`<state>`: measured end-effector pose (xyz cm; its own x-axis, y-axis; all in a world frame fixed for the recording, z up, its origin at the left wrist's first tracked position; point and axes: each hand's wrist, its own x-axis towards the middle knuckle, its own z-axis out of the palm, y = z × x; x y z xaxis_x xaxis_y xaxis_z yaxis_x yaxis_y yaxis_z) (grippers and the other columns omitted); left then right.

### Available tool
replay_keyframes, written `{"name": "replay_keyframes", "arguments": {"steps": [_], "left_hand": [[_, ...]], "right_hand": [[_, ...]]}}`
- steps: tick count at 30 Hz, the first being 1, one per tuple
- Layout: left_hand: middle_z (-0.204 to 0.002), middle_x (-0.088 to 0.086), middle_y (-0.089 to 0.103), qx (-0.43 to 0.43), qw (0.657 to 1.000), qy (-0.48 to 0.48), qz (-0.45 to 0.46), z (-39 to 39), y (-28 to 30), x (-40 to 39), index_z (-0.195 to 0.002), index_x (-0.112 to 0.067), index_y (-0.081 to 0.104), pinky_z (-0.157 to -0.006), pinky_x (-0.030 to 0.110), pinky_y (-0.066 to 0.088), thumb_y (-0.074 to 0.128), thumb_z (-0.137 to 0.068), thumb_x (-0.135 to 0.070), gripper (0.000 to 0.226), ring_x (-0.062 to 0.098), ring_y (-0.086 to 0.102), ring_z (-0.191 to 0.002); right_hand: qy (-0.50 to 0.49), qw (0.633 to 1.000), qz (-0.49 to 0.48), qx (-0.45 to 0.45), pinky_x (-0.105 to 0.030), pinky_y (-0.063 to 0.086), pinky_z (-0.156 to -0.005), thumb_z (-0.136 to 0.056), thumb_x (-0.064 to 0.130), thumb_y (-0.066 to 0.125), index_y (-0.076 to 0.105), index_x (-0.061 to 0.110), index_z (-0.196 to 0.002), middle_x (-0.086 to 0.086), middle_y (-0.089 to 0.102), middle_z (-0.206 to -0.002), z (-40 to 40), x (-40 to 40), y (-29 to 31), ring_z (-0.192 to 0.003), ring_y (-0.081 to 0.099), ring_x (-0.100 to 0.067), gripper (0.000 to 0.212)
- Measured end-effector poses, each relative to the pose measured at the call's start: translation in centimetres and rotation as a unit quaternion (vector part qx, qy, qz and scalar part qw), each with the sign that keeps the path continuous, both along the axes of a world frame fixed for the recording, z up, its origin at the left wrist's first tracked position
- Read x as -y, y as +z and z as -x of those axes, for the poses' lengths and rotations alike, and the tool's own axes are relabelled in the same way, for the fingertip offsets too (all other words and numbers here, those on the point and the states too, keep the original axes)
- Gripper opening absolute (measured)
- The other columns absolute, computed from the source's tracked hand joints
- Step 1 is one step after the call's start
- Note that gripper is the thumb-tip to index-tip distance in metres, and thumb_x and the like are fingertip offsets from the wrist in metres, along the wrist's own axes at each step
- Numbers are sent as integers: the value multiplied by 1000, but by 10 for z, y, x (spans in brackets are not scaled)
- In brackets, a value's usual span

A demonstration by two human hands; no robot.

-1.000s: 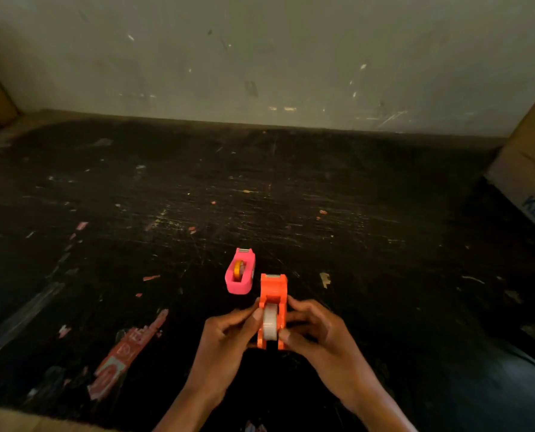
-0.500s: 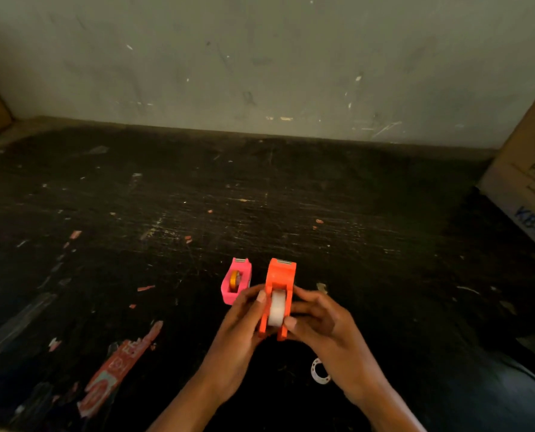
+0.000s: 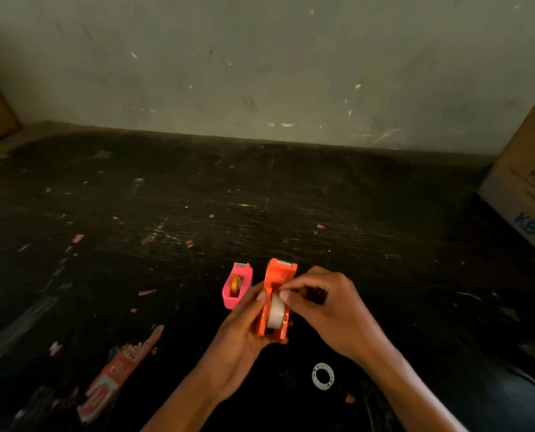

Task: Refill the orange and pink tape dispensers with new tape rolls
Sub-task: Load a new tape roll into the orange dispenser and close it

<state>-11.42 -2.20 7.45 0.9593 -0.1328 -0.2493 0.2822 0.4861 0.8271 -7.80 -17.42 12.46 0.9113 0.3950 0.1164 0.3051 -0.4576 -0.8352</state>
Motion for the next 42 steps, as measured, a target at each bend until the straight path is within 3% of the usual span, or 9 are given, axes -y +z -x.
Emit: {"name": "replay_keyframes", "arguments": {"steps": [6, 9, 11, 17, 20, 27, 32, 37, 42], "left_hand": [[-100, 11, 66, -14, 998, -28, -52, 7, 2, -5, -116, -20, 62, -66, 32, 52, 56, -74, -47, 50, 20, 63, -80], [-101, 12, 64, -13, 996, -31, -81, 7, 7, -3, -112, -27, 61, -67, 33, 48, 62, -66, -43, 49, 20, 60, -79], [-96, 12, 64, -17, 996, -26, -87, 7, 9, -1, -107, -31, 61, -66, 33, 46, 64, -65, -36, 43, 20, 60, -77], [-87, 11, 66, -29, 993, -17, -109, 6, 12, 1, -107, -32, 58, -62, 33, 45, 65, -62, -36, 46, 20, 59, -72], [-88, 12, 66, -26, 993, -16, -117, 7, 12, 1, -102, -36, 58, -61, 33, 45, 65, -63, -35, 40, 21, 58, -73], [-106, 13, 61, -2, 987, -5, -159, 8, 13, -2, -102, -42, 56, -64, 32, 45, 62, -66, -31, 39, 19, 60, -83], [-113, 1, 61, 17, 978, 7, -209, 4, 13, -4, -90, -49, 54, -83, 35, 46, 55, -86, -12, 37, 20, 59, -107], [-115, -6, 57, 2, 972, -12, -236, 1, 9, -4, -94, -51, 51, -97, 42, 46, 56, -86, -14, 39, 18, 56, -111], [-109, 10, 61, -37, 975, -24, -216, -2, 3, -3, -97, -45, 54, -69, 32, 46, 55, -87, -17, 30, 19, 59, -89]], "right_hand": [[3, 997, 25, 66, -16, 49, -71, -83, 13, 67, 69, 24, -84, 12, 58, -91, 4, -8, -2, -87, 57, -3, 12], [-6, 988, 44, 148, -13, 49, -81, -84, 13, 66, 67, 21, -89, 13, 52, -101, 3, -8, -3, -95, 54, -1, 9], [-10, 988, 31, 152, -9, 47, -85, -86, 11, 63, 66, 20, -91, 13, 54, -109, 0, -6, -1, -102, 54, 3, 11], [-7, 996, -24, 86, -20, 55, -76, -90, 10, 58, 64, 16, -90, 4, 69, -90, -8, -7, 5, -85, 65, -4, 9], [-8, 999, -46, 24, -14, 53, -69, -90, 7, 57, 65, 15, -87, 8, 66, -83, -15, -6, 11, -82, 65, 0, 12], [-12, 994, -20, -110, -20, 46, -76, -90, 12, 57, 68, 15, -89, 3, 68, -92, -29, -8, 20, -88, 63, -5, 12], [-8, 984, 1, -180, -25, 49, -80, -87, 12, 62, 69, 14, -82, -5, 70, -95, -40, -8, 26, -92, 64, -15, 9], [-1, 970, -6, -244, -28, 54, -82, -85, 8, 63, 69, 14, -78, -7, 72, -92, -48, -7, 17, -91, 67, -16, 11], [-3, 955, -76, -285, -33, 54, -91, -89, 7, 58, 70, 7, -99, -11, 71, -105, -50, -1, 9, -101, 67, -21, 15]]}}
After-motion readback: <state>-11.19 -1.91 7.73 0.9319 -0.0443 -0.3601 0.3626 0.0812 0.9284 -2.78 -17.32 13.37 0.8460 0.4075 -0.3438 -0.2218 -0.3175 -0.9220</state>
